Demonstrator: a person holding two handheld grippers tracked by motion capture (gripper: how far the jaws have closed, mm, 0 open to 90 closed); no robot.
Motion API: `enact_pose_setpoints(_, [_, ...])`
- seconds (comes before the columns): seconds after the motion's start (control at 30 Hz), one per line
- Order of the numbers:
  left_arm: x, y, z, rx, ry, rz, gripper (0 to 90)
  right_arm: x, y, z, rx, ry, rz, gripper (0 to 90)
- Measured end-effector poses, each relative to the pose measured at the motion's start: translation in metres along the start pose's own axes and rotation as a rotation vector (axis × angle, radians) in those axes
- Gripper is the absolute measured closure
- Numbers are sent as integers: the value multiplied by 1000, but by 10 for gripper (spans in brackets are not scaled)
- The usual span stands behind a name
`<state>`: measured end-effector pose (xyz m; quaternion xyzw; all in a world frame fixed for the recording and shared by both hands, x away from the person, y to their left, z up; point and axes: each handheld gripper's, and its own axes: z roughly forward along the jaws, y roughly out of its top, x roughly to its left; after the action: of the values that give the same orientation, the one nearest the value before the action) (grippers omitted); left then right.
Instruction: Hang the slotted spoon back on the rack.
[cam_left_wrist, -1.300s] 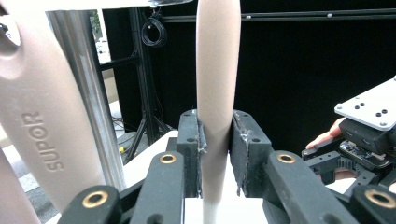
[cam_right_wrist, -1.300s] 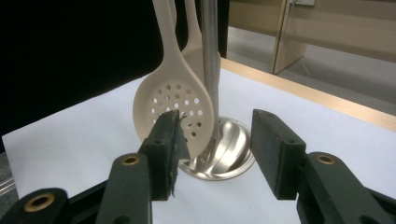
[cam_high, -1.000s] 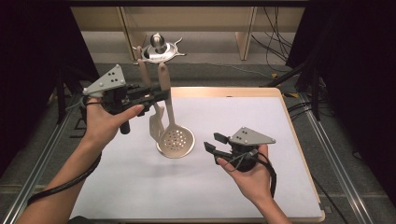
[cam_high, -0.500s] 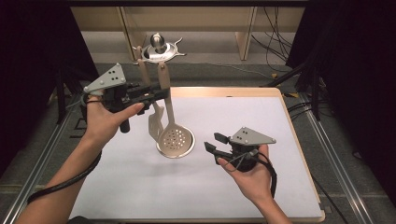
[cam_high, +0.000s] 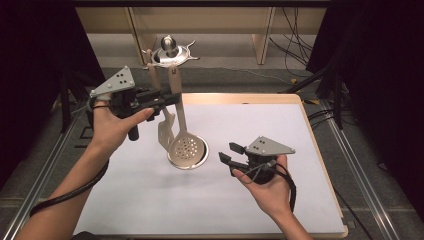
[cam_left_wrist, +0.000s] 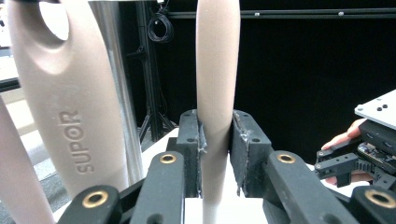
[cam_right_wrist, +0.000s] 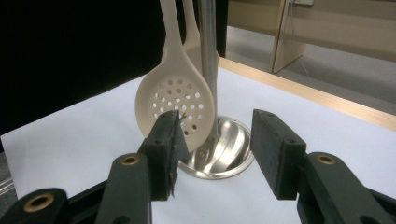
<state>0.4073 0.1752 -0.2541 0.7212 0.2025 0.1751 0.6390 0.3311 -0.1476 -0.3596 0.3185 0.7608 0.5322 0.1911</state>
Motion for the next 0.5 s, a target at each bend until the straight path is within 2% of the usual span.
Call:
enact_pose_setpoints(0.1, [1, 0, 0, 2, 3, 1, 741, 1, -1, 0, 9, 9, 16, 535])
enact_pose_setpoints(0.13, [1, 0, 0, 1, 2, 3, 741, 3, -1, 0, 18, 10, 39, 535])
enact_pose_setpoints(0.37, [2, -3, 2, 7, 6, 1, 740, 2, -1, 1, 9, 15, 34, 535])
enact_pose_setpoints(0.4, [2, -4, 2, 9, 8, 0, 740, 1, -1, 0, 11, 5, 17, 535])
enact_pose_setpoints(0.47, [3, -5, 2, 4, 5, 2, 740, 1, -1, 0, 15, 8, 25, 535])
enact_pose_setpoints(0.5, [3, -5, 2, 4, 6, 3, 740, 0, -1, 0, 12, -4, 9, 535])
